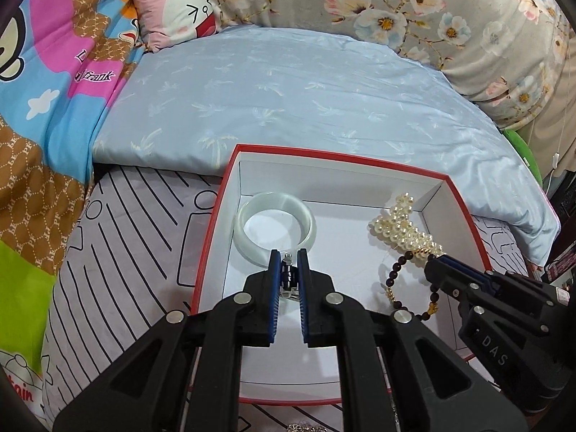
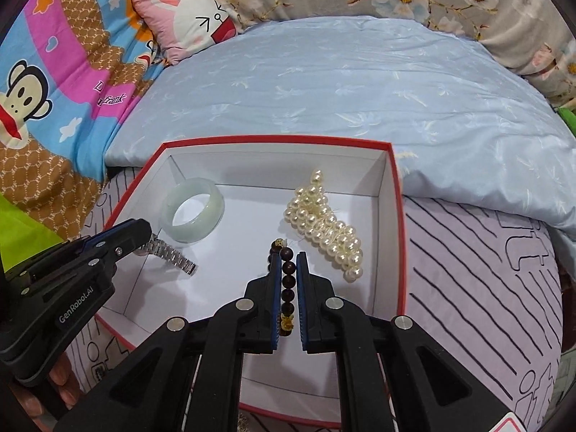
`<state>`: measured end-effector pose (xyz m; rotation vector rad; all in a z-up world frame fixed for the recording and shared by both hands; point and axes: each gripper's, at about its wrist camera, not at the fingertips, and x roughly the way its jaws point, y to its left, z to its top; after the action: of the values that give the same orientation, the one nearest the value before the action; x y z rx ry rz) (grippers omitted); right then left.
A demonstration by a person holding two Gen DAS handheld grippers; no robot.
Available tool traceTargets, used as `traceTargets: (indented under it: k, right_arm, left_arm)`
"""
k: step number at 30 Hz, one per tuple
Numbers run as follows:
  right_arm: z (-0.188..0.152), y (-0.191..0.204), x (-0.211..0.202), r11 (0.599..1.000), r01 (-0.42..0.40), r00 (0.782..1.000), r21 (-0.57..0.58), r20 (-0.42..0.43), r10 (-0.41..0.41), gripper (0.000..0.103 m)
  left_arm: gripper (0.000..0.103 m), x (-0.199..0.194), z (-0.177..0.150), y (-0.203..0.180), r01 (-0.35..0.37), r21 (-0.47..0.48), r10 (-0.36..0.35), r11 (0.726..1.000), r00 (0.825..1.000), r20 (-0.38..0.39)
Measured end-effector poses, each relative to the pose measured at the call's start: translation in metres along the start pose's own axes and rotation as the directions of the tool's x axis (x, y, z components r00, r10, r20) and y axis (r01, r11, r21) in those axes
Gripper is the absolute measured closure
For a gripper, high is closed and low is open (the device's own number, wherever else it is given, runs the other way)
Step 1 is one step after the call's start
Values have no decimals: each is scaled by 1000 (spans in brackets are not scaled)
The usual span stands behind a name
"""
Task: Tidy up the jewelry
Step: 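Open the left gripper releasing the watch while the right gripper releases the bead bracelet, then withdraw both grippers from the box toward the remaining jewelry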
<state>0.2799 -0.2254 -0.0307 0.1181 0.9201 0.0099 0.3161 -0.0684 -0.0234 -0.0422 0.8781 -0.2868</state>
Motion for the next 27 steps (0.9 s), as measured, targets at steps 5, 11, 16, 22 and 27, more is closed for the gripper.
traceTargets:
  k: [5,11,16,22,27]
  right_arm:
    - [2,-3,-4,1000,29,999,-1,25,-29,76]
    - [2,-9,-18,999,25,998,21,55,-26,71]
    - [-3,-7,-35,1000,16,997,22,79,-18,67]
    - [-21,-7,-62,999,23,994,27,104,-26,66]
    - [-42,-8,-84,999,18,994,42,106,-22,64]
  left_arm:
    - [94,2,0,2,-13,-9,13,1000,1000,0]
    - [80,-4,3,0,-28,-4,28,1000,999,20]
    - [69,-17,3,-3,-44,13,43,999,998,53]
    - [69,-37,-5,-1,-41,10,40,999,997,65]
    - [60,-58,-18,1,-35,-4,35,999,997,72]
